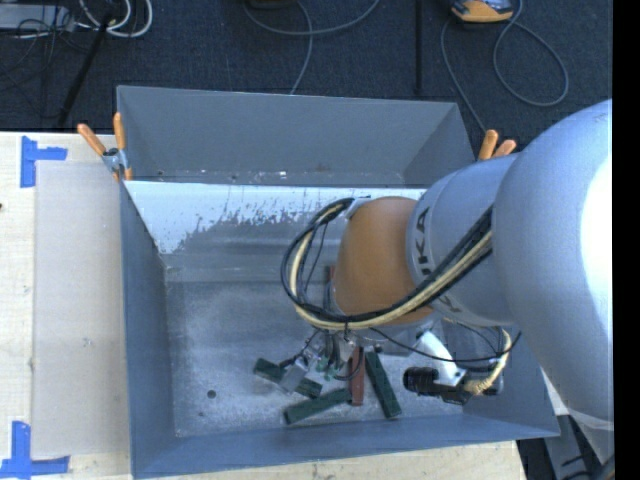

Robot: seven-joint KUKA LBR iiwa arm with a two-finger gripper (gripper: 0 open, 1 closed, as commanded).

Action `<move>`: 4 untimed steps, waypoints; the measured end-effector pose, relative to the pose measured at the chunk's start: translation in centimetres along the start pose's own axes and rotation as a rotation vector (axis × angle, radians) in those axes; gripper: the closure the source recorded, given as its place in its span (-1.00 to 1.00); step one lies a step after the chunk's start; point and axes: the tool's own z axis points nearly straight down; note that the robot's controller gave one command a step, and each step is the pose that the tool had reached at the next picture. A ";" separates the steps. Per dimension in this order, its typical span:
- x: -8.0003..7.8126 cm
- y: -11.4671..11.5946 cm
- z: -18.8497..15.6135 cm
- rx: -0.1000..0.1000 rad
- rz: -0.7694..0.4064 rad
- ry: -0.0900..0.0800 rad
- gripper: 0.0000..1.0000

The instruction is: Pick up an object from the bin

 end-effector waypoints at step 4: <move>1.1 -0.9 4.4 0.000 0.117 0.001 1.00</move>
Offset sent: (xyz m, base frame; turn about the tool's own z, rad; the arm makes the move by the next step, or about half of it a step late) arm -0.0129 0.0020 -0.0432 0.1086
